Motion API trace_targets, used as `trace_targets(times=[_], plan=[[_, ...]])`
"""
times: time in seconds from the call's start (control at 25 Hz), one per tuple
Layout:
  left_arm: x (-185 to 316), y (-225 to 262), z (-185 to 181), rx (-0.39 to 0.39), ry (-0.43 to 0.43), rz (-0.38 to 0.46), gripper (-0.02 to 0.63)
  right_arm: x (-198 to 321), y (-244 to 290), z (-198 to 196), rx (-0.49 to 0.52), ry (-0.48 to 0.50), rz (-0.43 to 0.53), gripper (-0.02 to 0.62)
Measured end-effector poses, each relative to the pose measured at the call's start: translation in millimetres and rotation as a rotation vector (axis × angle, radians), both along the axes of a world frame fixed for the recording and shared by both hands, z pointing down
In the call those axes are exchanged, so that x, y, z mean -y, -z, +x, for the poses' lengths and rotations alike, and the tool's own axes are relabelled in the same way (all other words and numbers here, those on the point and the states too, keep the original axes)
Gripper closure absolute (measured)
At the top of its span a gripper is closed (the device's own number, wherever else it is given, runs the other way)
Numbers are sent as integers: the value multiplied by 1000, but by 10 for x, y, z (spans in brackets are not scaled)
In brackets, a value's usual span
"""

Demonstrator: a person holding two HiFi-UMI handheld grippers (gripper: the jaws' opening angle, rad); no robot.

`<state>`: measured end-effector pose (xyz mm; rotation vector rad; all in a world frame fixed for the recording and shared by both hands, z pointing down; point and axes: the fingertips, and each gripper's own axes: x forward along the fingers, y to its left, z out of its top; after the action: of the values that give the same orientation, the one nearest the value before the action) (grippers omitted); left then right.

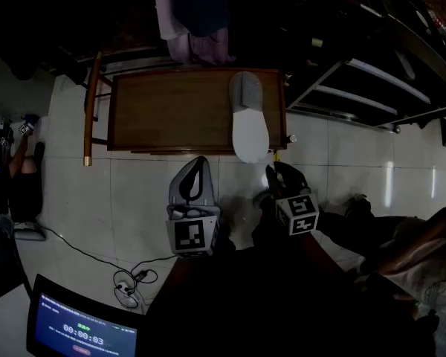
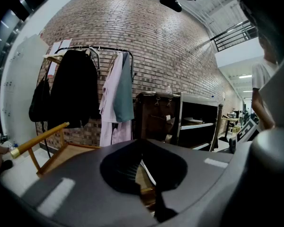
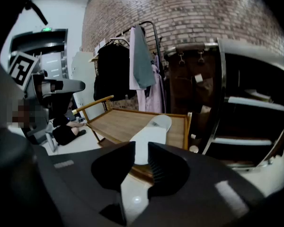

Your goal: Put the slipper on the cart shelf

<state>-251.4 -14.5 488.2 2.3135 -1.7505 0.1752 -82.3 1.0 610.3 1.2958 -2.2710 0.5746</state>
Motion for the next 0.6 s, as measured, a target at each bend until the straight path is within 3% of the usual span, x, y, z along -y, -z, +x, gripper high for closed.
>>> trace_targets(times=[0.08,0.24,0.4,0.6], plan=[[14,-5,-20,7,5,4,591,7,-134,35,97,-47,-78,477],[10,10,-8,11,4,10,591,61,-368,167,320,-214,-248,449],[-2,22,-31,11,7,8,591,113,-578,157,610,-355,-411,431],[4,25,-127,13,25,0,591,269,-752,64,849,-453,-520,399]])
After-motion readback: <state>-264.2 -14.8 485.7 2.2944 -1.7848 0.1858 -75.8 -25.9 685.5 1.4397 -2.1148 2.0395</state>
